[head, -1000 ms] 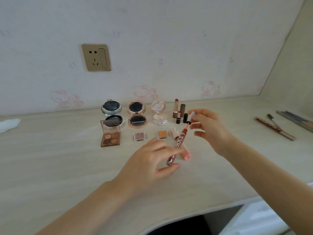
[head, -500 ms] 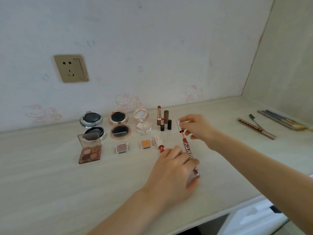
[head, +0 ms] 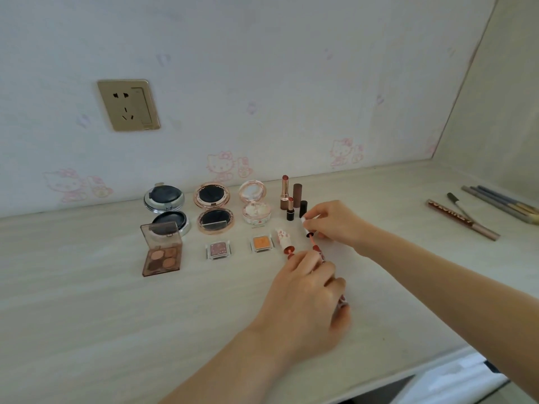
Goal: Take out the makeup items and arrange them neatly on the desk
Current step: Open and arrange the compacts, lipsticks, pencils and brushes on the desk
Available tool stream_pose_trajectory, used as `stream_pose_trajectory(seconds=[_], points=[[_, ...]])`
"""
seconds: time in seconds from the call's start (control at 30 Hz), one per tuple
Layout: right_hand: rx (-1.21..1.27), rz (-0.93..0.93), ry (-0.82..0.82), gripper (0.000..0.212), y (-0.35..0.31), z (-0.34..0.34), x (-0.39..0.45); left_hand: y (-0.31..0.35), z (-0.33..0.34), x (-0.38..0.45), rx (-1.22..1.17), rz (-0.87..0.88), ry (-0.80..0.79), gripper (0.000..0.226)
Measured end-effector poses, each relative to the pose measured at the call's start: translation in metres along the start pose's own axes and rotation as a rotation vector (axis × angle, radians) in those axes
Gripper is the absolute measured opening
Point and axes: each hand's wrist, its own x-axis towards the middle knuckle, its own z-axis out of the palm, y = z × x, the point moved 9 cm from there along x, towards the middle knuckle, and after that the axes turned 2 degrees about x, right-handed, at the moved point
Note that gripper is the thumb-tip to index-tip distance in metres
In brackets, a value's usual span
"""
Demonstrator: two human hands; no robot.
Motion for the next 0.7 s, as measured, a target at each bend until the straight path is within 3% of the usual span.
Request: stream_pose_trajectory(seconds=[0.3, 0.7], points=[[-0.014, -0.038, -0.043, 0.007, -0.002, 0.006, 0.001, -0.006, -0.002, -0.004, -0.101, -0.003, -0.01, 0.029], [-0.244, -0.113, -0.031, 0.017, -0.025, 0.018, 0.002, -0.014, -0.002, -0.007, -0.16, -0.042, -0.018, 0.022]])
